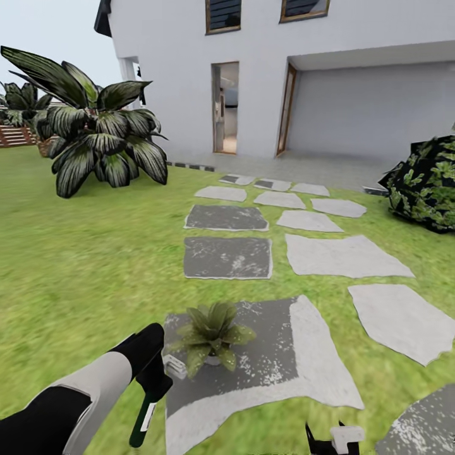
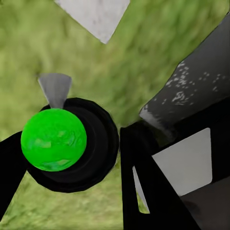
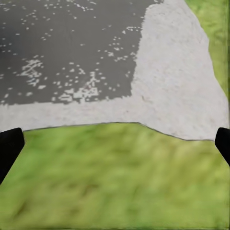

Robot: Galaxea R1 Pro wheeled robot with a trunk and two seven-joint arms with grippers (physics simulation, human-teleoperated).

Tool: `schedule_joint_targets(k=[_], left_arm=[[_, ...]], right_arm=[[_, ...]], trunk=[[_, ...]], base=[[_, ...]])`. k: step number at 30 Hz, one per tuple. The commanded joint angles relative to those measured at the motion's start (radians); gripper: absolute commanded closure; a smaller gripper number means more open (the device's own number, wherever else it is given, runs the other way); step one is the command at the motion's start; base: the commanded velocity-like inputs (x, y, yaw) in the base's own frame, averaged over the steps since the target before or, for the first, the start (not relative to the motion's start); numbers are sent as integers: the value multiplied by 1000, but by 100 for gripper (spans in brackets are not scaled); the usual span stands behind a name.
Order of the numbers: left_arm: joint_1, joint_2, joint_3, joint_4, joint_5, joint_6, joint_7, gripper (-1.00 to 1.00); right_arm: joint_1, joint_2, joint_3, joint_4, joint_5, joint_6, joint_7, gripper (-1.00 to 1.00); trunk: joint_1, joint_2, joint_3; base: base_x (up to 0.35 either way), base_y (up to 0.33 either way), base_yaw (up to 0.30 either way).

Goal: Pick up the pesticide atomizer in the garden and spray insectifuge to fully cover both potted plants in the garden.

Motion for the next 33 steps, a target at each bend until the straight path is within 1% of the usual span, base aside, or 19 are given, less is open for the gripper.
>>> schedule_joint_targets(k=[1, 6, 14, 22, 26, 27, 29, 30, 33], left_arm=[[-1, 2, 0, -2, -10, 3, -10, 100], [-8, 6, 6, -2, -9, 7, -16, 100], [-14, -5, 0, -2, -9, 4, -18, 100], [-14, -12, 1, -2, -8, 9, -18, 100], [-6, -11, -1, -1, -5, 8, -18, 100], [-4, -11, -1, -1, -5, 7, -18, 100], [-2, -10, -3, 0, -4, 5, -18, 100], [-1, -10, -3, 0, -4, 5, -18, 100], [-1, -12, -1, 0, -4, 5, -18, 100]], right_arm=[[-1, 0, -9, 1, 9, -4, 2, -100], [-1, 0, -9, 1, 9, -4, 2, -100], [-1, -1, -9, 2, 9, -4, 2, -100], [-1, -4, -13, 0, 7, -4, 1, -100], [-1, -3, -14, 1, 6, -4, 0, -100], [-1, -2, -16, 1, 5, -4, 0, -100], [-1, -2, -38, 1, 4, -4, 0, -100], [-1, -2, -62, 1, 4, -4, 1, -100], [-1, -2, -85, 1, 4, -4, 1, -100]], trunk=[[0, 0, -1], [0, 0, -1], [0, 0, -1], [0, 0, -1], [0, 0, -1], [0, 0, -1], [0, 0, -1], [0, 0, -1], [0, 0, -1]], base=[[0, 317, -273], [0, 317, -155], [41, 323, -10], [224, 252, 0], [91, 74, -41], [27, 22, -179], [11, 9, -247], [4, 3, -280], [1, 1, -289]])
